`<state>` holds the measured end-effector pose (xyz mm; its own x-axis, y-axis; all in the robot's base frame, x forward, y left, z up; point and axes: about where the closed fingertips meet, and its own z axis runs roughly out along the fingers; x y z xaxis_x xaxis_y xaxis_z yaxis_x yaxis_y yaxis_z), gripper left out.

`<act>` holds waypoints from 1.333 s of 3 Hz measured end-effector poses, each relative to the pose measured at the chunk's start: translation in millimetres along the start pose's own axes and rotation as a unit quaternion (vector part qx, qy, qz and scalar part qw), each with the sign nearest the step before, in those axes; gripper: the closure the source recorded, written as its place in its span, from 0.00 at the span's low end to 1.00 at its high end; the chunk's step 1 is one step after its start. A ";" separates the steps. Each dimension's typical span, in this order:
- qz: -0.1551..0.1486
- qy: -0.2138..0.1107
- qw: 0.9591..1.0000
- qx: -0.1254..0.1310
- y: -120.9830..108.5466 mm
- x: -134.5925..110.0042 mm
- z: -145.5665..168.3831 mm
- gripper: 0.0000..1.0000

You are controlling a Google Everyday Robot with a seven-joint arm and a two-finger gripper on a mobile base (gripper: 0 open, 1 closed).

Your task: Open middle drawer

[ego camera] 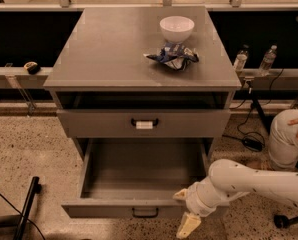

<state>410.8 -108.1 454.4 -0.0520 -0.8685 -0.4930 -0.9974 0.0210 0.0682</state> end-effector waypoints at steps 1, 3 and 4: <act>-0.008 -0.021 0.999 0.036 -8.1 -12.2 -17.4 0.22; -0.020 -0.123 0.982 0.143 -52.1 -30.7 -96.0 0.00; -0.020 -0.123 0.982 0.143 -52.1 -30.7 -96.0 0.00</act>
Offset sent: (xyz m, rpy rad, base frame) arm 0.0719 -0.0370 0.1079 0.2061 -0.3395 -0.1623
